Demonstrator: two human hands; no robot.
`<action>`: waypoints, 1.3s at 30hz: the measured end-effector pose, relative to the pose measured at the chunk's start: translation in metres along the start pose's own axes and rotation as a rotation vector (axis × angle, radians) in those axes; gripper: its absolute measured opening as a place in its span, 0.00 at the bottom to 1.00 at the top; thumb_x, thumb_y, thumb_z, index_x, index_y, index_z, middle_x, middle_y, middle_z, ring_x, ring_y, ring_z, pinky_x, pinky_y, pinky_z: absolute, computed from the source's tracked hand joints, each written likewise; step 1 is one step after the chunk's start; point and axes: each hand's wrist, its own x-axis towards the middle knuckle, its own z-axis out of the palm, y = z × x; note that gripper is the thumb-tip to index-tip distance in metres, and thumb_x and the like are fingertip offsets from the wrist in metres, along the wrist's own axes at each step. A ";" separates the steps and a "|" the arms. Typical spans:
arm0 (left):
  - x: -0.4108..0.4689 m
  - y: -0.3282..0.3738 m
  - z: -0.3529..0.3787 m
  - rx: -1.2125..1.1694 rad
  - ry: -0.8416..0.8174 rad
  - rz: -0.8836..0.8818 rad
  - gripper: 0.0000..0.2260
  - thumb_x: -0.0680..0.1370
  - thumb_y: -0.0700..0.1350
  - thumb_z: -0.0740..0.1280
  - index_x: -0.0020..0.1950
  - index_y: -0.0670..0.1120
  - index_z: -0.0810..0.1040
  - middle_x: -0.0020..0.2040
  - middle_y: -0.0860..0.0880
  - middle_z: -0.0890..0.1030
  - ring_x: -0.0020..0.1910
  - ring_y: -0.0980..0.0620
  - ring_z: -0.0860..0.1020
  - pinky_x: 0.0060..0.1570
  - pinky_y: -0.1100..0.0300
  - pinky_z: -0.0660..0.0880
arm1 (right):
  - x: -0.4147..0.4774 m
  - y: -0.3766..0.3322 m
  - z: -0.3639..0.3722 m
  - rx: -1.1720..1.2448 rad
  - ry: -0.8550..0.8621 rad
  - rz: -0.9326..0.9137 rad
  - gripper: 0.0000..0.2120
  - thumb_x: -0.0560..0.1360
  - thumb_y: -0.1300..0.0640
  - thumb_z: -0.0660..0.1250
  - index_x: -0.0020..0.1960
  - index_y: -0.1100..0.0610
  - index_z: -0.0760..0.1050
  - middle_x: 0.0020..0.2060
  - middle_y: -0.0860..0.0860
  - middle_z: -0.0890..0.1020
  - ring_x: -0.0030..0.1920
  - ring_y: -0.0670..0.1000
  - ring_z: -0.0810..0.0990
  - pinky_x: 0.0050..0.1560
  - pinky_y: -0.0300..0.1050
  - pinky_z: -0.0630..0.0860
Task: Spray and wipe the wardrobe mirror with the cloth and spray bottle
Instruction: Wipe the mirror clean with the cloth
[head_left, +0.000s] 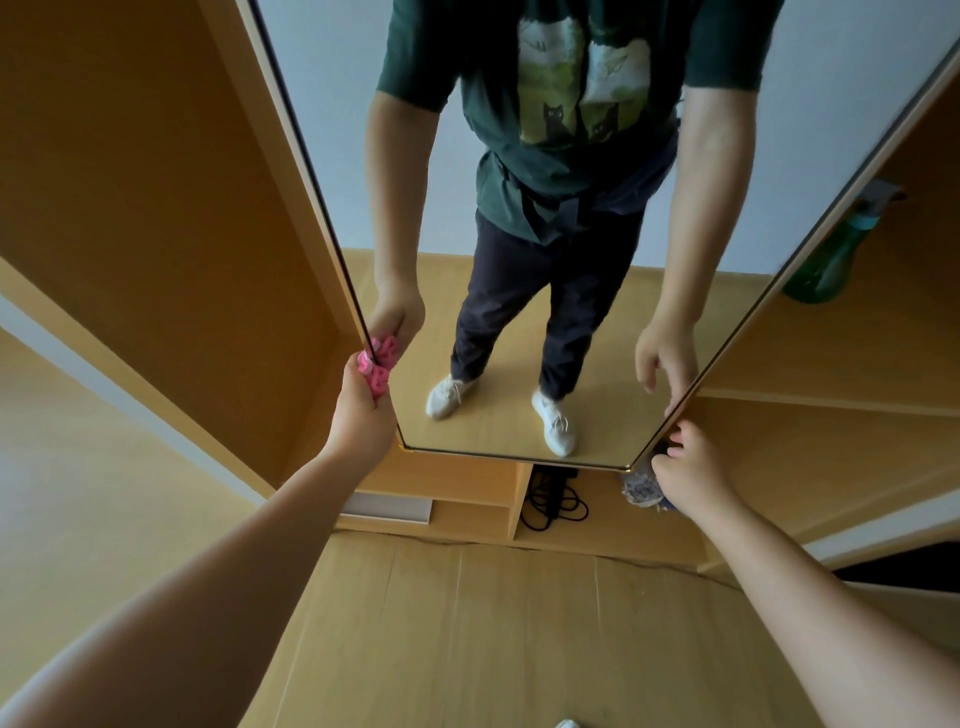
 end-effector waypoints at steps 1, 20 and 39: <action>0.000 -0.002 0.002 0.002 -0.002 -0.007 0.21 0.80 0.38 0.56 0.72 0.49 0.59 0.55 0.52 0.72 0.50 0.56 0.72 0.49 0.61 0.68 | 0.001 0.002 0.001 -0.006 0.002 -0.005 0.25 0.74 0.64 0.63 0.70 0.55 0.67 0.52 0.47 0.75 0.51 0.48 0.74 0.51 0.47 0.70; 0.000 -0.056 0.040 0.017 -0.028 -0.078 0.21 0.81 0.40 0.55 0.73 0.49 0.58 0.58 0.53 0.71 0.55 0.54 0.70 0.52 0.59 0.67 | 0.016 0.035 0.029 -0.041 -0.071 0.062 0.28 0.74 0.67 0.62 0.73 0.56 0.64 0.64 0.54 0.76 0.65 0.56 0.74 0.67 0.58 0.71; 0.004 -0.116 0.080 0.004 -0.050 -0.129 0.20 0.81 0.39 0.56 0.73 0.46 0.59 0.59 0.53 0.71 0.58 0.55 0.69 0.56 0.61 0.65 | 0.032 0.064 0.050 -0.103 -0.090 0.074 0.25 0.75 0.68 0.61 0.71 0.60 0.64 0.60 0.55 0.76 0.63 0.56 0.75 0.60 0.52 0.74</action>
